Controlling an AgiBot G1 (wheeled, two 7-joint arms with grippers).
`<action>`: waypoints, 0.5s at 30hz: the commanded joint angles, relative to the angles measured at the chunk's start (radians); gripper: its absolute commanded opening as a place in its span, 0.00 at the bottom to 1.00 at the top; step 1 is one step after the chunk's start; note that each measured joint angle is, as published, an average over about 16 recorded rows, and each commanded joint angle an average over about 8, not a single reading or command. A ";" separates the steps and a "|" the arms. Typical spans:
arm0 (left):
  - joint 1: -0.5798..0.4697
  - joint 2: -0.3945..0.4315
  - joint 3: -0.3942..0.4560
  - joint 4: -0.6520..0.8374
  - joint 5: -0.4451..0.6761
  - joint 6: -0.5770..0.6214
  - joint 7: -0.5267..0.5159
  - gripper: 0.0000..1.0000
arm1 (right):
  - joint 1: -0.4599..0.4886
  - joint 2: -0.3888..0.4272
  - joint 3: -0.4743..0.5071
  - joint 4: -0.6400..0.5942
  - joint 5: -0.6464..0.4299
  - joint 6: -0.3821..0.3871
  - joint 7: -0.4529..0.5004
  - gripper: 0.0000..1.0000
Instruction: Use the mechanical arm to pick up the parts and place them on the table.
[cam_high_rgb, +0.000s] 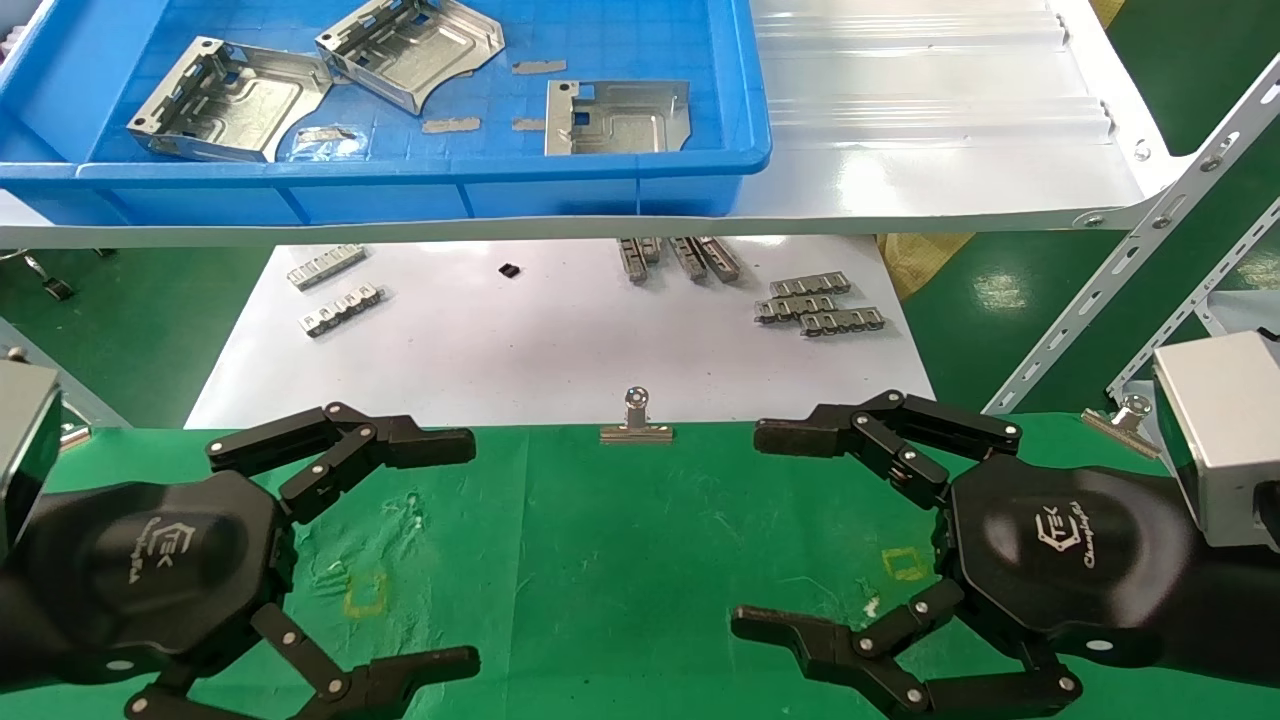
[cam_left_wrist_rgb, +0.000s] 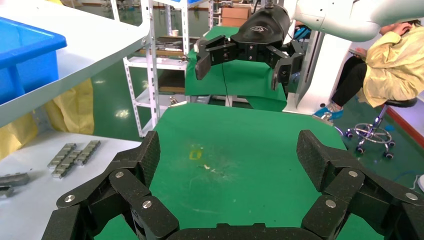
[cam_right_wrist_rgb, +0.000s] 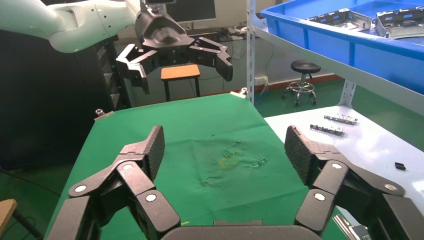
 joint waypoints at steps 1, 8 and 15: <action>0.000 0.000 0.000 0.000 0.000 0.000 0.000 1.00 | 0.000 0.000 0.000 0.000 0.000 0.000 0.000 0.00; 0.000 0.000 0.000 0.000 0.000 0.000 0.000 1.00 | 0.000 0.000 0.000 0.000 0.000 0.000 0.000 0.00; 0.000 0.000 0.000 0.000 0.000 0.000 0.000 1.00 | 0.000 0.000 0.000 0.000 0.000 0.000 0.000 0.00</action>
